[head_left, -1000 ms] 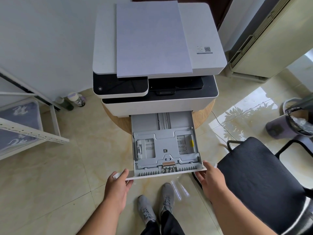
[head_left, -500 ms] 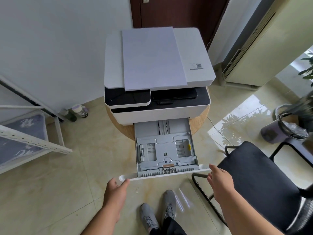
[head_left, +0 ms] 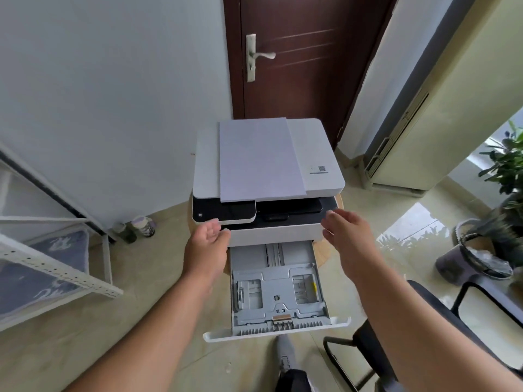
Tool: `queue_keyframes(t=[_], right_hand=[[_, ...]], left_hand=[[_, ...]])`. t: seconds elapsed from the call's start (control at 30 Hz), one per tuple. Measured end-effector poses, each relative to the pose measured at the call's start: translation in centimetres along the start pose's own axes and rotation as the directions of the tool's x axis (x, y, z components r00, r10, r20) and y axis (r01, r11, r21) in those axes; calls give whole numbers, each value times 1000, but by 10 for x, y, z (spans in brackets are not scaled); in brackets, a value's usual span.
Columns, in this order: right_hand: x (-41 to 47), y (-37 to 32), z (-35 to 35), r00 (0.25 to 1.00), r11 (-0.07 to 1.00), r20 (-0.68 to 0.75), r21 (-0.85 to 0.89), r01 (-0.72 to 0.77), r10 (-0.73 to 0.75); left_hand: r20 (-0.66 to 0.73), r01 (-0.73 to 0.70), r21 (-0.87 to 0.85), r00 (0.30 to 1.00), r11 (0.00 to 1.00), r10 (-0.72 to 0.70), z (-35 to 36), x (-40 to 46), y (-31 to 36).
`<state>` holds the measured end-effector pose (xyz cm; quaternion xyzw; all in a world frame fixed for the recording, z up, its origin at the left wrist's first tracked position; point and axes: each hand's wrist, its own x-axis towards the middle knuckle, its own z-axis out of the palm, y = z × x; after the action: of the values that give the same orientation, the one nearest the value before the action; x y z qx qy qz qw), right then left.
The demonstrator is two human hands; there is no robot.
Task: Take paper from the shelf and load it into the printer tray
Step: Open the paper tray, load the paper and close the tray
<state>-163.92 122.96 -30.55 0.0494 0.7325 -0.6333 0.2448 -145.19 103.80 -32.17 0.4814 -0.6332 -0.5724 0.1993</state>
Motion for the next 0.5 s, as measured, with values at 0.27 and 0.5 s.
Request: queue_keyframes(t=[0.27, 0.5], right_hand=[[58, -41, 43, 994, 986, 0, -128, -107, 108], [81, -39, 71, 973, 972, 28, 32, -232, 231]], left_hand=[[-29, 79, 15, 996, 997, -79, 20, 58, 55], [-17, 195, 6, 981, 981, -194, 22, 74, 59]])
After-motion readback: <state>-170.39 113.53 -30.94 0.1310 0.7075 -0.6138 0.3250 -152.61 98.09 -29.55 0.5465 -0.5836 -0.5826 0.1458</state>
